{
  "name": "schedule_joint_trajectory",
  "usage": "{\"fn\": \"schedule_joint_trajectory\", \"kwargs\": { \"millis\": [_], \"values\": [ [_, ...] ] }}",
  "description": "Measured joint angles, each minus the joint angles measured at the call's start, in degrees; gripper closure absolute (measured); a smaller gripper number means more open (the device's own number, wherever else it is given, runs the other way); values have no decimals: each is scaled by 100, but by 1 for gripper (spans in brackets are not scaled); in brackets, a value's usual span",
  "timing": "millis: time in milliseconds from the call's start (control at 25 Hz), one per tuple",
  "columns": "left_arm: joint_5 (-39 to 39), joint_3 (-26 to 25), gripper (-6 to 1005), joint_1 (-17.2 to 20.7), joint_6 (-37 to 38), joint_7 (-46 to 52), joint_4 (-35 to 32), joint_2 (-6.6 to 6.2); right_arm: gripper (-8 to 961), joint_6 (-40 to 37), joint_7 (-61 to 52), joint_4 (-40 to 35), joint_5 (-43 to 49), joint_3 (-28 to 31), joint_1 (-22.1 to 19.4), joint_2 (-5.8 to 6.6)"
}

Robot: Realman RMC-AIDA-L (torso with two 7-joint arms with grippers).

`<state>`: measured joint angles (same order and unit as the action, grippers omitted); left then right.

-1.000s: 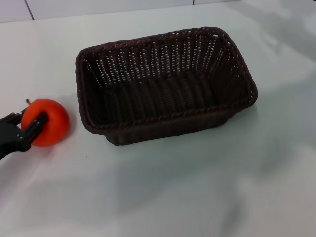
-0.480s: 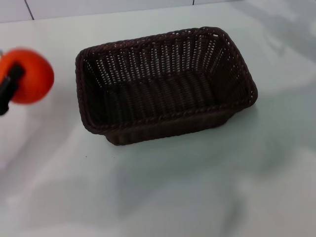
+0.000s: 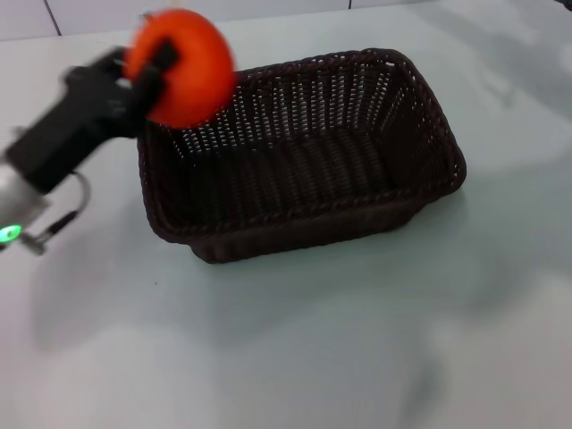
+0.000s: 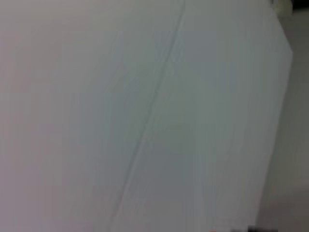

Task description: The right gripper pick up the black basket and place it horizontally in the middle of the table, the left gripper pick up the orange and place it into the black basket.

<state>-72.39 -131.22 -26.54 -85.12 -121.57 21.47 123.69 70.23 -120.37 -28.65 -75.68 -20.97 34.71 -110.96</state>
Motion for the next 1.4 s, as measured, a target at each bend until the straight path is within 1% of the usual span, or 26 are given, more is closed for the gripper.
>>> {"fn": "schedule_joint_trajectory", "kwargs": {
  "millis": [120,200,240,360,400,440,480,640,760,800,840,880,960,1000,1080,1240,1360,1400],
  "values": [
    [15,217,766,-195,569,203,-52,51,142,58,75,0,0,10,-11,-54],
    [22,301,740,-233,689,240,-71,52,142,65,180,0,0,16,-11,-103],
    [33,334,727,-233,707,243,-73,47,142,65,180,0,0,16,-11,-103],
    [48,302,537,-198,678,243,-57,46,142,53,345,0,-55,26,-11,-171],
    [58,294,474,-185,626,244,-50,46,142,12,517,0,-180,26,-9,-223],
    [58,294,454,-185,626,244,-50,46,142,-9,608,0,-249,26,-6,-249],
    [59,293,435,-181,585,244,-48,46,142,-9,608,0,-249,26,-6,-249],
    [87,273,355,-158,392,245,-32,41,142,-138,1060,0,-590,25,29,-383],
    [265,203,296,-35,147,232,11,33,141,-258,1552,4,-1018,24,34,-490],
    [347,144,277,32,71,210,30,31,141,-360,2068,32,-1418,22,35,-584],
    [422,73,257,101,0,184,58,30,141,-360,2068,32,-1418,22,35,-584],
    [503,-28,237,188,-68,154,87,28,141,-437,2380,62,-1671,23,29,-641],
    [698,-310,179,385,-259,113,144,30,141,-561,3134,153,-2213,22,11,-749],
    [804,-478,149,481,-357,82,148,28,141,-596,3569,229,-2462,22,3,-783],
    [984,-872,91,703,-574,-101,126,30,141,-629,4438,387,-2888,23,-5,-810],
    [1314,-1703,95,1110,-983,-728,-181,45,141,-720,6120,798,-3749,160,-36,-817],
    [1577,-2290,97,1342,-1328,-1234,-628,43,141,-739,6981,1074,-4310,339,-55,-819],
    [1613,-2400,97,1385,-1382,-1313,-706,43,141,-756,7287,1157,-4457,427,-59,-820]
  ]
}}
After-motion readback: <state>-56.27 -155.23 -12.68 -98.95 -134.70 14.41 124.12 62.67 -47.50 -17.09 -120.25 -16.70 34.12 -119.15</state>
